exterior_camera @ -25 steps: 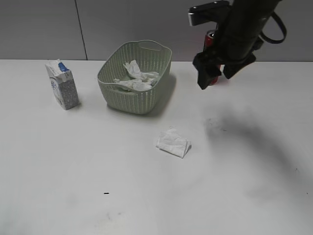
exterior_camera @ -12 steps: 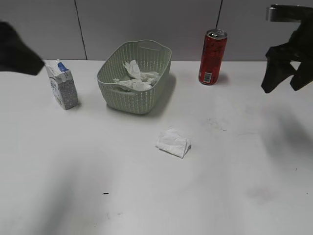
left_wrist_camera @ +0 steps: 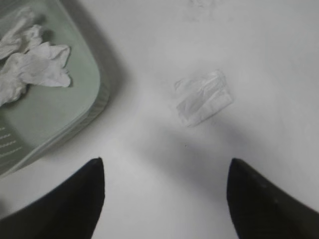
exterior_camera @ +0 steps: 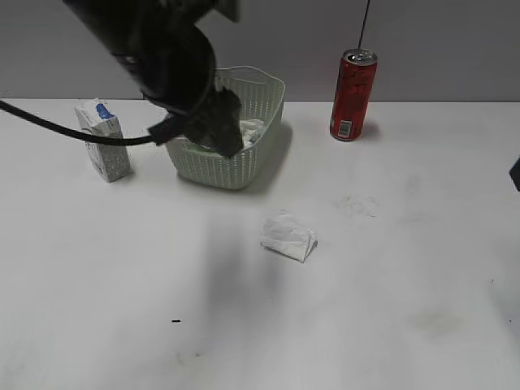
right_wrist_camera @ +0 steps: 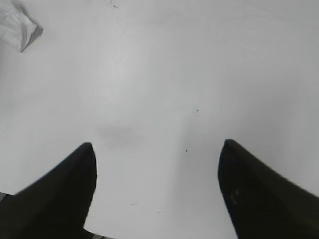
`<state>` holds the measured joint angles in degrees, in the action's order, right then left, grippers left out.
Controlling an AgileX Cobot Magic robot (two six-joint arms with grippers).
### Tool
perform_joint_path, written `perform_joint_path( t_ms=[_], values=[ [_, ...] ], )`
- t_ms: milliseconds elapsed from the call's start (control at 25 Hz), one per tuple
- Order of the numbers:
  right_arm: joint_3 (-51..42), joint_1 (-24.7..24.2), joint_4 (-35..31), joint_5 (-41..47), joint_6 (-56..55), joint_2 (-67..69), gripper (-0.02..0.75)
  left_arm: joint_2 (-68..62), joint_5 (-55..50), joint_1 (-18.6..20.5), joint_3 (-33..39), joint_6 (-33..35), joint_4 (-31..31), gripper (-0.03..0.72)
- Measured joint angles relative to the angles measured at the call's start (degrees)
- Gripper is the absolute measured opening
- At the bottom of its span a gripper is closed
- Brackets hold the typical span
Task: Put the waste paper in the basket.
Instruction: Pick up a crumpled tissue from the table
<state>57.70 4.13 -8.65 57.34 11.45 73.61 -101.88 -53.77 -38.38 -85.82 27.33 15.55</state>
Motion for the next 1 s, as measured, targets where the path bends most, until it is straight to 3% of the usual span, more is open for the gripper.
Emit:
perform_joint_path(
  t_ms=[280,520,1000],
  values=[
    [-13.73,0.0,0.48,-2.57,-0.01,-18.91,0.572,-12.95,-0.06,-4.41,-8.23,-0.4,-0.06,0.561],
    [-24.57,0.0,0.85,-2.56,0.05,-36.09,0.572,-20.42,0.68,-6.15,-10.9,-0.88,-0.01,0.561],
    [-32.92,0.0,0.94,-2.44,-0.12,-64.88,0.572,-28.92,6.63,-9.54,-11.2,-1.16,-7.61,0.561]
  ],
)
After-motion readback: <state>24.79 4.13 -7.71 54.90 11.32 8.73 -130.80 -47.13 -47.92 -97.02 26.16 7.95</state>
